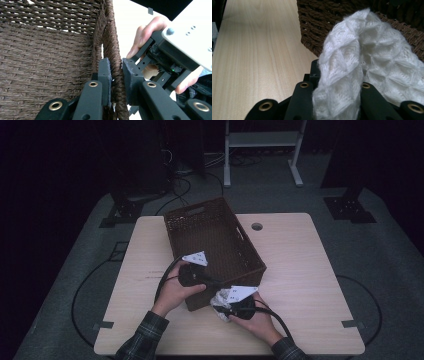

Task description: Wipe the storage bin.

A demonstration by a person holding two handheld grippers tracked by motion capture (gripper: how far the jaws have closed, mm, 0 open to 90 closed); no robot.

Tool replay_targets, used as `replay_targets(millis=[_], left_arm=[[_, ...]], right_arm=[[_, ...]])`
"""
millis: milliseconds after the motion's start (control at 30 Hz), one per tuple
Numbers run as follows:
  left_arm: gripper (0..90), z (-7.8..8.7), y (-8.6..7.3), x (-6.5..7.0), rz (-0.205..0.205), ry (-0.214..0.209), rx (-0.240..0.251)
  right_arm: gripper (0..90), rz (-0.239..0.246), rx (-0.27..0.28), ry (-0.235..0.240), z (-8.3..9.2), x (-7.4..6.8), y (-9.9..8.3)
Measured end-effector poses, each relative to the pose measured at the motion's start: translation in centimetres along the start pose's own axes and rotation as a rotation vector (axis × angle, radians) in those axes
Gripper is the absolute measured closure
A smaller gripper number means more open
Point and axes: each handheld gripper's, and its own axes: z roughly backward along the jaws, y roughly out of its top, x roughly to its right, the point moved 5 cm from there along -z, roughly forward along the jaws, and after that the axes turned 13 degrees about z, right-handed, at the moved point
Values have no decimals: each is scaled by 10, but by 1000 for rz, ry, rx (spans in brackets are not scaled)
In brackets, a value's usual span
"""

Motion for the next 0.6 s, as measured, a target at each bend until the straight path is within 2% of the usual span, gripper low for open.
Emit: replay_targets(millis=[500,600], left_arm=[[771,0,0,-1,-2,-3,-1],[771,1,0,-1,-6,-2,-8]], right_arm=[[756,17,111,0,18,-8,29],[756,20,119,-2,20,-8,32]])
